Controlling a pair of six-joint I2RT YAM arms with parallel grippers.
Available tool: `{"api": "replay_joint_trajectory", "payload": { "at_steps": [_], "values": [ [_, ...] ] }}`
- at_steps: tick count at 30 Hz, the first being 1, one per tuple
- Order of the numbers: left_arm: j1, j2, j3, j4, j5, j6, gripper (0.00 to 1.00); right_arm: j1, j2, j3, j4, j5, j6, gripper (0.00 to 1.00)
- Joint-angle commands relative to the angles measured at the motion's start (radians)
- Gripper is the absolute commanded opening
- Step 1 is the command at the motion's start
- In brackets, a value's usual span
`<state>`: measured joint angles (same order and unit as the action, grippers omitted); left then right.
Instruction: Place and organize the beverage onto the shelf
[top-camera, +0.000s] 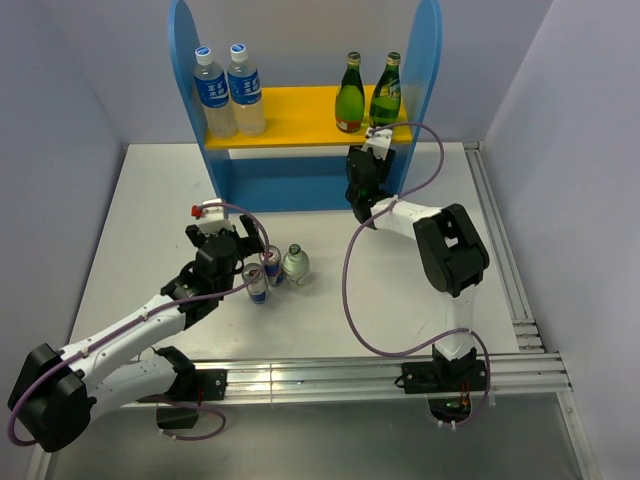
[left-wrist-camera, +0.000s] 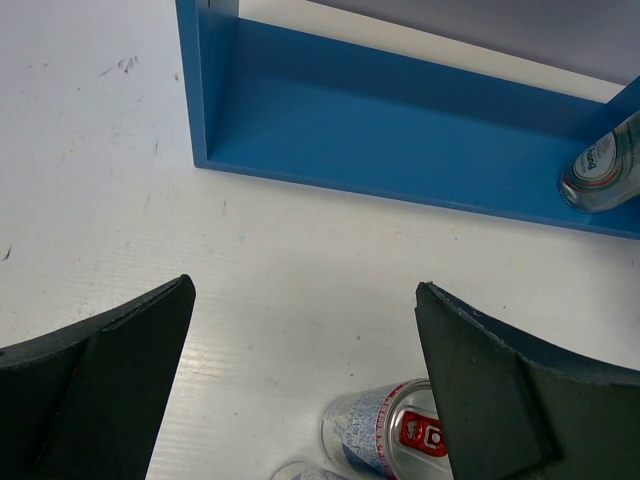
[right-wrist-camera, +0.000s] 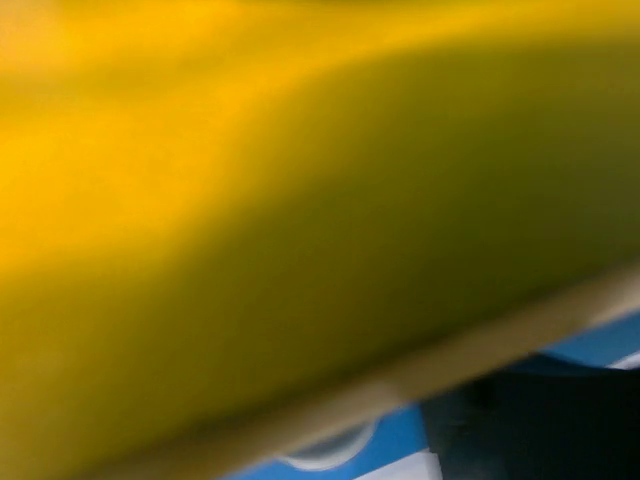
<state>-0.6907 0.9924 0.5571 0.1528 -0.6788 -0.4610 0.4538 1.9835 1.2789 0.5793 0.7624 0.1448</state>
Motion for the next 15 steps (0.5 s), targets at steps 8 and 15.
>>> {"api": "replay_joint_trajectory", "payload": {
  "at_steps": [8, 15],
  "values": [
    [0.002, -0.017, 0.041, 0.024, -0.011, -0.002, 0.99, 0.012, -0.074, -0.036, 0.056, -0.028, 0.001, 0.99],
    [0.002, -0.024, 0.040, 0.022, -0.011, -0.002, 0.99, 0.069, -0.236, -0.188, 0.031, -0.040, 0.041, 1.00]
  ]
}}
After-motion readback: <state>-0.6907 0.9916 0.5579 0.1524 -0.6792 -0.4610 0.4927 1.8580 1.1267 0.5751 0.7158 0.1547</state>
